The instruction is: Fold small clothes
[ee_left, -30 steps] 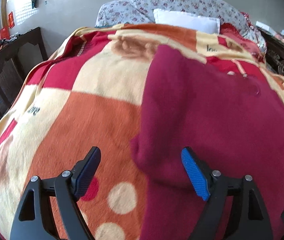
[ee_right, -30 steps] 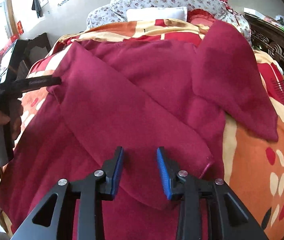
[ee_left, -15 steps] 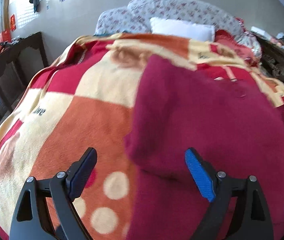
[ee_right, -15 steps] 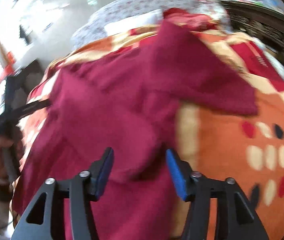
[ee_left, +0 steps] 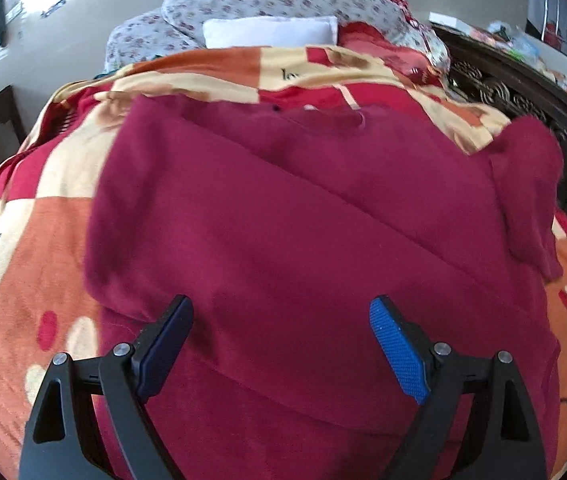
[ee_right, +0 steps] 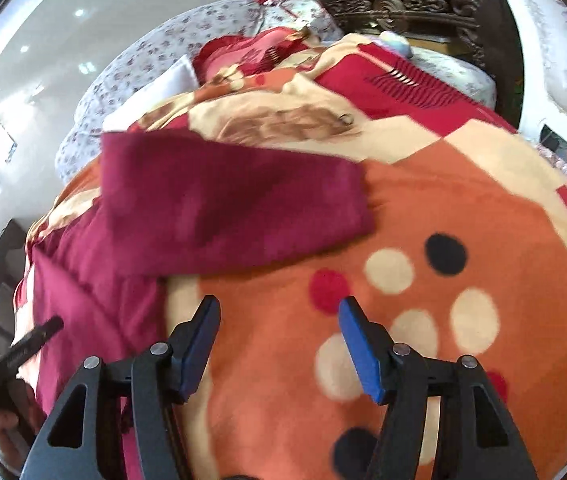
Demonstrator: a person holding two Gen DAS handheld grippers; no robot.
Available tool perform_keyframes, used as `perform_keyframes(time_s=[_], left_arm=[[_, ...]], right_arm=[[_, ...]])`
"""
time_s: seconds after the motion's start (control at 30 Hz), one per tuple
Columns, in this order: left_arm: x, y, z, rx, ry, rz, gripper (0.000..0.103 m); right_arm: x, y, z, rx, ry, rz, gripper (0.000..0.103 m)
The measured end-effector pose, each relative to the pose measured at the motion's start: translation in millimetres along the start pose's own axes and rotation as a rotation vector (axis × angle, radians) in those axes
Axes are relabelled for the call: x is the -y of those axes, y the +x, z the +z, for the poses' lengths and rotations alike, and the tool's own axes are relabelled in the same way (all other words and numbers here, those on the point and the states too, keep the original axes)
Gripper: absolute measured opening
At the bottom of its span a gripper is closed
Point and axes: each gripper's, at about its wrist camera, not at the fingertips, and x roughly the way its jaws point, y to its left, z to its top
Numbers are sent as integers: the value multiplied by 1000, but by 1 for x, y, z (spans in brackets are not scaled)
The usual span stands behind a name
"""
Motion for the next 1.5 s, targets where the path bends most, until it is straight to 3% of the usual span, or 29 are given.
perform_keyframes(time_s=[0.13, 0.37, 0.53, 0.57, 0.6, 0.63, 0.67, 0.8, 0.83, 1.03, 1.2, 1.27, 1.3, 1.4, 1.5], left_arm=[[3, 5, -6, -4, 9, 8, 89], [2, 8, -10, -7, 1, 6, 91], [3, 9, -10, -5, 2, 9, 92], [3, 9, -10, -5, 1, 9, 92], [3, 9, -10, -4, 1, 8, 92], [3, 9, -10, -5, 1, 7, 92], [3, 9, -10, -6, 0, 6, 92], [-6, -1, -5, -3, -27, -49, 92], [-9, -7, -2, 11, -41, -57, 92], [-37, -52, 15, 121, -134, -130, 92], [-63, -75, 15, 183, -199, -160, 92], [-73, -76, 13, 182, -232, -174, 92], [-79, -74, 11, 173, -251, -189, 92], [-89, -65, 6, 134, -276, -210, 92], [-92, -58, 1, 118, -293, -236, 92]], right_arm=[[18, 11, 13, 11, 79, 9, 69], [46, 41, 25, -24, 261, 120, 69], [58, 53, 32, 14, 329, 157, 67], [58, 54, 35, 23, 320, 153, 63], [56, 56, 38, 30, 308, 141, 49], [55, 57, 39, 33, 298, 137, 27], [55, 57, 42, 33, 295, 151, 22], [34, 19, 53, 149, 242, 251, 22], [20, 4, 58, 183, 205, 291, 17], [-100, -49, 55, 213, -139, 474, 14], [-198, -24, 5, 51, -386, 633, 16], [-220, -4, -19, -58, -463, 634, 35], [-228, 6, -28, -96, -494, 602, 52], [-225, 7, -43, -94, -531, 571, 55], [-201, -6, -40, -59, -480, 577, 67]])
